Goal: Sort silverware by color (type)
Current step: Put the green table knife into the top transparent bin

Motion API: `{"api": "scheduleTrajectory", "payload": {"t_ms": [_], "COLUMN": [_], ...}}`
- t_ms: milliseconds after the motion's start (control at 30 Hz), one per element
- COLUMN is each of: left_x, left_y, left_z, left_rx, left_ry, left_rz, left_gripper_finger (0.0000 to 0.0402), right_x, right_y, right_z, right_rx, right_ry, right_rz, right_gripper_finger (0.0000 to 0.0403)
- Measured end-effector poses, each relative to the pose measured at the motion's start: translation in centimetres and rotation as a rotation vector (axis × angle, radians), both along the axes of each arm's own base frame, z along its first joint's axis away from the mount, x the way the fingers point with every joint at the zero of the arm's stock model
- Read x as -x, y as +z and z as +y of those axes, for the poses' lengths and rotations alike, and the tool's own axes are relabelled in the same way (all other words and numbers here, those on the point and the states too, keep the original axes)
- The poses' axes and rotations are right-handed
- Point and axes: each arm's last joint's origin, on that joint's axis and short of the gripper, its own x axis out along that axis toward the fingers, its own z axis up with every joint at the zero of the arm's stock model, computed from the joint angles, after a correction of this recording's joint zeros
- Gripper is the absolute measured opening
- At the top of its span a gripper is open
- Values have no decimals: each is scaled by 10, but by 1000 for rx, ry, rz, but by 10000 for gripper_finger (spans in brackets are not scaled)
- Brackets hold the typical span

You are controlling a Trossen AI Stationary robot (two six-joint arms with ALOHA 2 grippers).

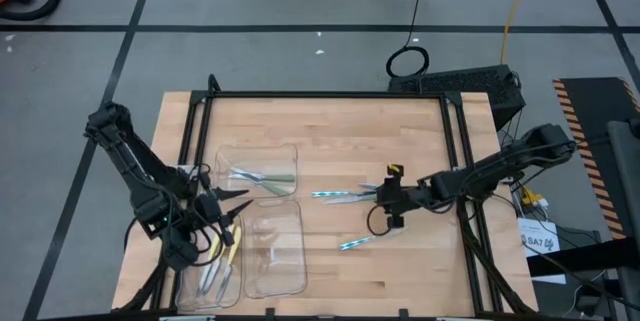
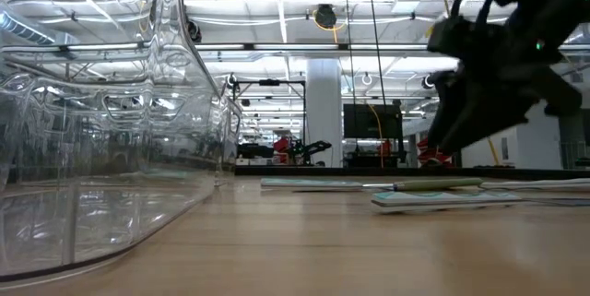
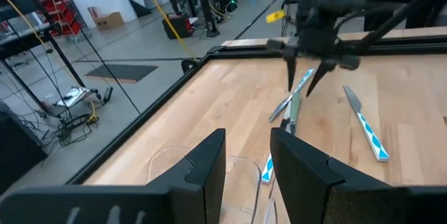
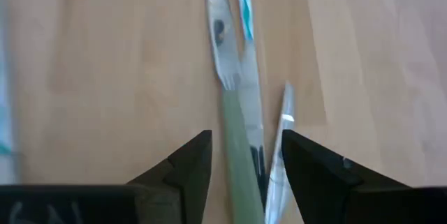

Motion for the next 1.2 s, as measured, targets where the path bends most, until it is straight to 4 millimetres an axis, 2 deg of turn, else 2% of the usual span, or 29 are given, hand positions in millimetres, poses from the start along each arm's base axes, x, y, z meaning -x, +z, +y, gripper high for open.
{"api": "scheduleTrajectory", "payload": {"t_ms": [167,300,533,733,1067,1200], "left_x": [-2,-3,-3,-3,-3,-4], "left_y": [3,5,4,4,4,4], "left_z": [-3,-5,-4,-4,-4,-4], "left_rx": [-25,-39,-38,-42,-69,-80], "left_ry": [-20,-29,-29,-30,-36,-37], "left_rz": [-2,-2,-1,1,14,20], "left_gripper_finger": [122,122,122,122,122,122], "right_x": [6,5,4,0,3,4], "right_y": [-14,-17,-24,-38,-48,-49], "right_z": [-12,-17,-23,-23,-28,-27], "right_rx": [-22,-92,-99,-203,-195,-220], "right_ry": [-35,-19,-54,-10,-6,9], "right_rz": [-1,-10,26,111,199,209], "right_gripper_finger": [189,203,197,168,66,60]}}
